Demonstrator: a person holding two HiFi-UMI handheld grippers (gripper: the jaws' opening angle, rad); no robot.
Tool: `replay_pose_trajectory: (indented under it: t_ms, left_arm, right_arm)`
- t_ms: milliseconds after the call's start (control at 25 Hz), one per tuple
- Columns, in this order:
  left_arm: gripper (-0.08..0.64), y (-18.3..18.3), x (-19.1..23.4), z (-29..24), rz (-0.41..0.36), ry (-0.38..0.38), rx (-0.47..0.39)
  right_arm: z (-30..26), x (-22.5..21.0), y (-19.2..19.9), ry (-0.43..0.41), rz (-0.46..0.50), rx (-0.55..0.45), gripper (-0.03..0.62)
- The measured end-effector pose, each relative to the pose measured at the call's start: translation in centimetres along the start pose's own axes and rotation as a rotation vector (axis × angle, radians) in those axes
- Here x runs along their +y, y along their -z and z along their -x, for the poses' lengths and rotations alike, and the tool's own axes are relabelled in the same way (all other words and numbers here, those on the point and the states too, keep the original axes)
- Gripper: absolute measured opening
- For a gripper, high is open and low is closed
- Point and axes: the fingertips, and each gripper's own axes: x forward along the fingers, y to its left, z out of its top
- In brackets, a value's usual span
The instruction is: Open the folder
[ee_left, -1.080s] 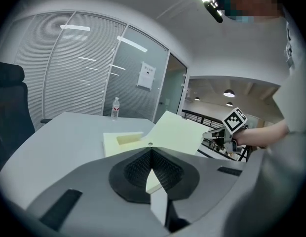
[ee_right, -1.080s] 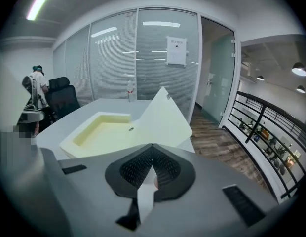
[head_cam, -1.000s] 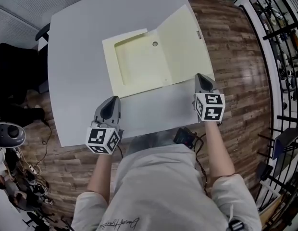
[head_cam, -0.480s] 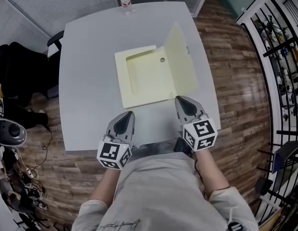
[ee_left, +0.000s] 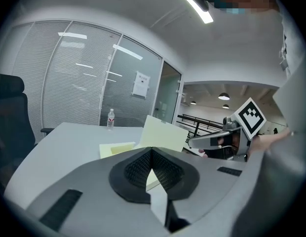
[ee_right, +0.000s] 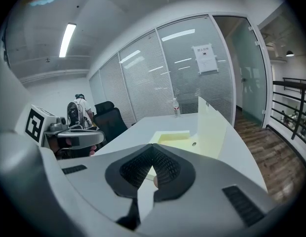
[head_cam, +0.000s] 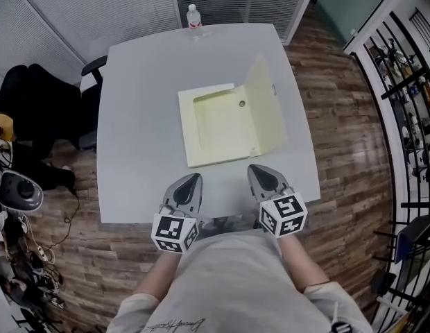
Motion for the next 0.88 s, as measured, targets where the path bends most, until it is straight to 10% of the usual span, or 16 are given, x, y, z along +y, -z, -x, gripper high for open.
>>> replay_pose_trajectory:
  t_ms: [880]
  left_arm:
    - [0.009,-1.1,0.3,0.7,-0.018,-0.018,-0.032]
  right_arm:
    - [-0.7,2.5,-0.3,-0.059,0.020,-0.006,0.021]
